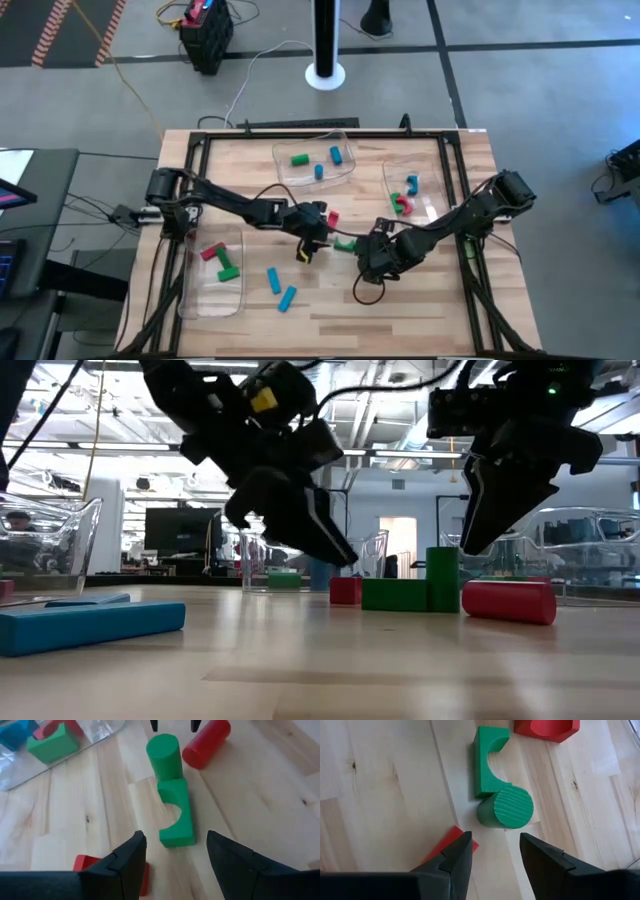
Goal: Sort blocks by size
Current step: Put the red arch block into the right transparent bin
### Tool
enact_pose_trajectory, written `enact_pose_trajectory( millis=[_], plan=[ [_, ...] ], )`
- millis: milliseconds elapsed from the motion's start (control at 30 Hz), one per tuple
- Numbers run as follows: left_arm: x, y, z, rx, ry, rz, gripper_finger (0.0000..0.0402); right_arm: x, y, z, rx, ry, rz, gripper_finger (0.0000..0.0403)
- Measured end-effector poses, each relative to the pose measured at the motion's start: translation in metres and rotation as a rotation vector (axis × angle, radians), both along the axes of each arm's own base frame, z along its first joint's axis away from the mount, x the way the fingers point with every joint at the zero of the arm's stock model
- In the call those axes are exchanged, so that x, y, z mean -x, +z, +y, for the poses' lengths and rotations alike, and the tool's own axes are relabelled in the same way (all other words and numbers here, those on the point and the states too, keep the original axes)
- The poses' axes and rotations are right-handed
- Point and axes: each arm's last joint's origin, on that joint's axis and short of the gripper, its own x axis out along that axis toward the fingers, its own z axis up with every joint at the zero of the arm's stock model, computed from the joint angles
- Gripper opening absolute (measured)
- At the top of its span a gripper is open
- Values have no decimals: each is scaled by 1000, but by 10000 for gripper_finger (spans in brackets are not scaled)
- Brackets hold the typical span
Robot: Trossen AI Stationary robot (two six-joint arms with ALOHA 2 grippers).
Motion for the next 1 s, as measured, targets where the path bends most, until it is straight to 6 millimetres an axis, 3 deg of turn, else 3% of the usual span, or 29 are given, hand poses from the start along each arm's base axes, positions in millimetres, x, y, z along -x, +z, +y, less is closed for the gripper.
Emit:
enact_pose_trajectory(
  millis=[433, 733, 1000],
  plan=[
    [2, -4, 28, 29, 37, 41, 193, 1, 0, 0, 12, 16, 11, 195],
    [-7, -34, 32, 85, 8, 67, 134, 1, 0, 0, 14, 15, 11, 195],
    [-5, -29, 31, 45, 7, 62, 34, 1, 0, 0, 14, 15, 12, 195]
  ],
)
